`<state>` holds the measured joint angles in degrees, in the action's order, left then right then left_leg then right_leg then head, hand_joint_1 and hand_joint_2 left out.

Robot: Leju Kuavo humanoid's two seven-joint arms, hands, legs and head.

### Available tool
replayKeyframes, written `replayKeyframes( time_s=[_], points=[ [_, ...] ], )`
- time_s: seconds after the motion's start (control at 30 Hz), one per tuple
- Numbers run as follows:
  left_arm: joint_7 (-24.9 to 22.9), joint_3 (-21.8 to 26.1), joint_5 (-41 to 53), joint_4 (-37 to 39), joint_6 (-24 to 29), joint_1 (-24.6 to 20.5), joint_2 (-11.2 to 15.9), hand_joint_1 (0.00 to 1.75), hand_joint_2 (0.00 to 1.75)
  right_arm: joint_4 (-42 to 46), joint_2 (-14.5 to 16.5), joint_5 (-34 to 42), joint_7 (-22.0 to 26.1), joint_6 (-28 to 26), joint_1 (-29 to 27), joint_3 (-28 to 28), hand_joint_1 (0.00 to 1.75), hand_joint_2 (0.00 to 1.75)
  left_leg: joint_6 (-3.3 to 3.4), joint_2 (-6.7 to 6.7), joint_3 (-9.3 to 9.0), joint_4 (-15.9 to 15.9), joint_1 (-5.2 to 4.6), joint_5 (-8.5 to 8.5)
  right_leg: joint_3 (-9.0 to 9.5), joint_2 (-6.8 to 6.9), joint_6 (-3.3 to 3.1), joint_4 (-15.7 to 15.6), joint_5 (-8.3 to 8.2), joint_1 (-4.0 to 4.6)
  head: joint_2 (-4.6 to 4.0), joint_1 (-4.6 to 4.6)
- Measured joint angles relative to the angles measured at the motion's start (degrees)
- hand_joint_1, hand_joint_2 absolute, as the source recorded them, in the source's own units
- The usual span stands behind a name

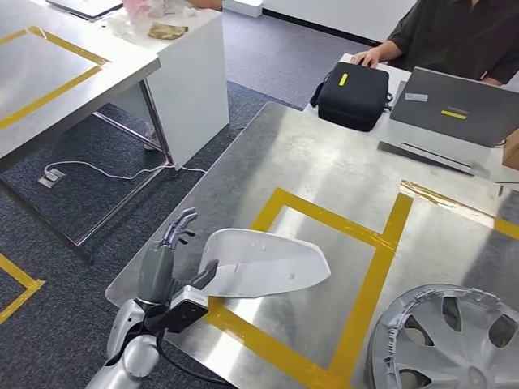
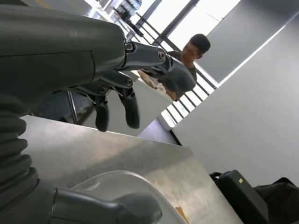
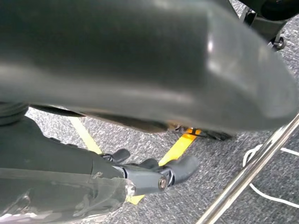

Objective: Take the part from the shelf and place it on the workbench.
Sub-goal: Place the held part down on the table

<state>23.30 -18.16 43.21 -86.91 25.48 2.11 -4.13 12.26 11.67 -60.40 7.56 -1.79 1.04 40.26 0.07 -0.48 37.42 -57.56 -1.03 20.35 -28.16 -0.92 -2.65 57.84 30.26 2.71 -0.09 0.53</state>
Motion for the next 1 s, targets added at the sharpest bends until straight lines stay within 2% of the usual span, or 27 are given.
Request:
replayKeyframes(
  time_s=[0.07,0.13,0.23,0.27,0.3,0.33,0.4,0.43,0.47,0.53,0.6,0.67,0.73,0.77,0.8,0.83,0.87,0.93,0.97,1.0],
  points=[
    [0.1,0.1,-0.4,0.0,0.1,0.0,0.0,0.0,0.0,0.0,0.2,-0.1,0.0,0.0,0.0,0.0,0.0,0.0,-0.49,-0.07,0.1,0.0,-0.05,0.05,0.41,-0.02,0.65,-0.9,-0.77,-0.3,0.0,-0.09],
    [0.3,0.1,-0.8,0.0,0.1,0.0,0.0,0.0,0.0,0.0,0.4,-0.1,0.0,0.0,-0.1,0.0,0.0,0.0,-1.3,-0.09,1.3,-2.5,-0.07,1.88,1.06,0.01,1.18,-1.9,-1.77,-0.94,0.0,0.02],
    [0.4,0.4,-1.5,0.0,0.3,0.2,0.0,0.0,0.0,0.0,0.5,-0.1,0.0,-0.1,-0.1,0.0,0.0,0.0,-2.46,-0.06,5.85,-12.5,0.64,7.3,1.1,0.16,1.27,-2.1,-2.39,-1.56,0.0,0.14],
    [0.4,0.5,-1.6,0.0,0.3,0.4,0.0,0.0,0.0,0.0,0.5,-0.1,0.0,-0.1,-0.1,0.0,0.0,0.0,-2.75,-0.04,6.6,-14.3,0.92,7.81,1.05,0.17,1.37,-2.1,-2.36,-1.74,0.0,0.14],
    [0.5,0.6,-1.7,0.0,0.4,0.5,0.0,0.0,0.0,0.0,0.5,-0.1,-0.1,-0.1,-0.1,0.0,0.0,0.0,-3.06,-0.01,6.34,-14.2,1.21,7.21,1.03,0.18,1.54,-2.0,-2.26,-1.94,0.0,0.13],
    [0.6,0.7,-1.7,0.0,0.5,0.5,-0.1,0.0,0.0,0.0,0.5,-0.1,-0.1,-0.1,0.0,0.0,0.0,0.0,-3.44,0.04,4.98,-12.0,1.55,5.75,1.02,0.17,1.86,-1.8,-2.06,-2.19,0.0,0.14],
    [0.7,0.9,-1.8,0.0,0.7,0.5,-0.1,0.0,0.0,0.0,0.5,-0.2,-0.2,-0.3,0.1,0.0,0.0,0.0,-4.3,0.18,1.0,-5.4,2.29,3.1,0.61,0.13,2.89,-0.7,-1.16,-2.39,0.0,0.35],
    [0.8,0.9,-1.8,-0.1,0.9,0.6,-0.2,0.0,0.0,0.0,0.5,-0.3,-0.2,-0.4,0.2,0.0,0.0,0.0,-4.2,0.1,-0.37,-3.1,2.54,2.65,0.21,0.09,3.38,0.0,-0.6,-2.35,0.0,0.44],
    [0.9,1.0,-1.8,-0.2,1.0,0.7,-0.3,0.0,0.0,0.0,0.5,-0.5,-0.3,-0.5,0.3,0.0,0.0,0.0,-3.86,0.0,-0.98,-2.1,2.65,2.79,-0.18,0.05,3.75,0.6,-0.16,-2.23,0.0,0.42],
    [0.9,1.2,-1.8,-0.5,1.3,0.9,-0.4,0.0,0.0,0.0,0.5,-0.8,-0.4,-0.8,0.4,0.0,0.0,0.0,-2.49,-0.27,-0.78,-2.1,2.51,3.17,-0.49,0.03,4.13,1.0,0.16,-2.28,0.0,0.2],
    [1.0,1.4,-1.8,-0.8,1.6,1.1,-0.5,0.0,0.0,0.0,0.5,-1.2,-0.6,-1.1,0.5,0.0,0.0,0.0,-1.61,-0.33,-0.56,-2.0,2.47,2.97,-0.71,0.18,4.57,1.9,1.21,-2.47,0.0,0.04],
    [1.1,1.5,-1.9,-1.3,1.7,1.2,-0.5,0.0,0.0,0.0,0.5,-1.4,-0.7,-1.2,0.7,0.0,0.0,0.0,-0.99,-0.45,-0.19,-2.0,2.54,2.69,-2.5,0.38,5.05,6.4,4.7,-2.6,0.0,-0.2],
    [1.2,1.6,-2.0,-1.5,1.9,1.3,-0.5,0.0,0.0,0.0,0.6,-1.4,-0.8,-1.3,0.8,0.0,0.0,0.0,-0.71,-0.69,0.43,-2.0,2.49,2.3,-5.5,0.44,5.3,13.5,8.58,-2.67,0.0,-0.34],
    [1.2,1.7,-2.1,-1.5,1.9,1.5,-0.5,0.0,0.0,0.0,0.6,-1.5,-0.8,-1.3,0.8,0.0,0.0,0.0,-0.69,-0.92,0.79,-2.0,2.47,2.03,-6.37,0.44,5.28,15.7,9.29,-2.68,0.0,-0.34],
    [1.3,1.7,-2.1,-1.5,2.0,1.6,-0.5,0.0,0.0,0.0,0.6,-1.6,-0.9,-1.3,0.8,0.0,0.0,0.0,-0.76,-1.3,1.17,-2.0,2.46,1.7,-6.28,0.41,5.16,16.0,8.86,-2.68,0.0,-0.34],
    [1.3,1.8,-2.2,-1.6,2.1,1.7,-0.6,0.0,0.0,0.0,0.6,-1.6,-0.9,-1.4,0.8,0.0,0.0,0.0,-0.89,-1.8,1.54,-2.0,2.46,1.32,-5.11,0.3,4.95,14.0,7.41,-2.68,0.0,-0.34],
    [1.4,1.9,-2.3,-1.7,2.2,1.7,-0.6,0.0,0.0,0.0,0.6,-1.7,-1.0,-1.4,0.8,0.0,0.0,0.0,-1.07,-2.37,1.91,-2.0,2.49,0.89,-3.02,-0.22,4.66,10.3,5.53,-2.68,0.0,-0.34],
    [1.7,2.1,-2.6,-2.0,2.6,1.8,-0.7,0.0,0.0,0.0,0.6,-1.8,-1.1,-1.4,0.9,0.0,0.0,0.0,-1.65,-3.53,2.44,-1.8,2.57,-0.12,0.88,-2.29,4.36,3.4,2.95,-2.5,0.0,-0.32],
    [1.8,2.2,-2.9,-2.2,2.9,1.9,-0.8,0.0,0.0,0.0,0.7,-1.8,-1.1,-1.4,0.9,0.0,0.0,0.0,-2.03,-4.0,2.57,-1.7,2.61,-0.69,1.72,-3.14,4.29,1.6,2.37,-2.34,0.0,-0.36],
    [1.9,2.4,-3.2,-2.3,3.2,2.0,-0.9,0.0,0.0,0.0,0.7,-1.8,-1.1,-1.5,0.9,0.0,0.0,0.0,-2.47,-4.45,2.61,-1.3,2.66,-1.3,1.72,-3.46,4.23,1.2,2.15,-2.13,0.0,-0.36]
  ],
)
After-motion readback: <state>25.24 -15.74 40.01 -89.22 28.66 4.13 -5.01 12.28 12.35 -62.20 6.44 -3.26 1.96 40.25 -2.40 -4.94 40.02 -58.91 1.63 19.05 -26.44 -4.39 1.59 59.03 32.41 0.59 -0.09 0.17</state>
